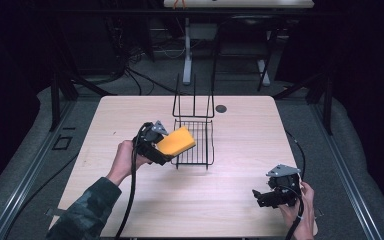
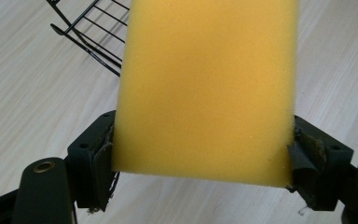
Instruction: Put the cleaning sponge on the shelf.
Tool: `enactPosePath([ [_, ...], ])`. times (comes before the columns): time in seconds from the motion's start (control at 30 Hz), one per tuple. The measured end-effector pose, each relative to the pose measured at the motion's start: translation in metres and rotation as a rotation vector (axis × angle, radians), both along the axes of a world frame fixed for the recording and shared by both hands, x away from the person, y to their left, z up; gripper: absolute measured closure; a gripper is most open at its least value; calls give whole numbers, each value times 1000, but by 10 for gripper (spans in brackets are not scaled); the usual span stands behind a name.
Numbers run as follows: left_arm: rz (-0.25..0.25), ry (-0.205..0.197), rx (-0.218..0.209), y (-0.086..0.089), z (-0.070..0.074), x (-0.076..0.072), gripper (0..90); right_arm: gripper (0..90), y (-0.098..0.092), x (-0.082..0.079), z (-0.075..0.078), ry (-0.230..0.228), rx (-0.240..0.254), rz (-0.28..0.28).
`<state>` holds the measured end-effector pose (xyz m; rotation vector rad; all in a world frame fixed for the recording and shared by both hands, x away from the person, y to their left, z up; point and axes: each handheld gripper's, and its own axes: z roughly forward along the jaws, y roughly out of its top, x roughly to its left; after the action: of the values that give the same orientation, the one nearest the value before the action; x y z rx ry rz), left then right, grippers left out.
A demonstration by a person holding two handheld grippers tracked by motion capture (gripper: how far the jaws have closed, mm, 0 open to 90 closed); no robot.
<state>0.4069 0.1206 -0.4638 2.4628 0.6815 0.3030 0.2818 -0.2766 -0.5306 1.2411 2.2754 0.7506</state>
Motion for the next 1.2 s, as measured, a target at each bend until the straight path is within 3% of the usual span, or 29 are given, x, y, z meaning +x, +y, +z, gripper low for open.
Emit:
enactPosePath([
  [0.63,-69,20,23,-33,-29,28,218,0,1,0,-1,18,-1,16],
  [1.2,-103,48,49,-45,-49,44,213,0,4,0,-1,18,-14,41],
])
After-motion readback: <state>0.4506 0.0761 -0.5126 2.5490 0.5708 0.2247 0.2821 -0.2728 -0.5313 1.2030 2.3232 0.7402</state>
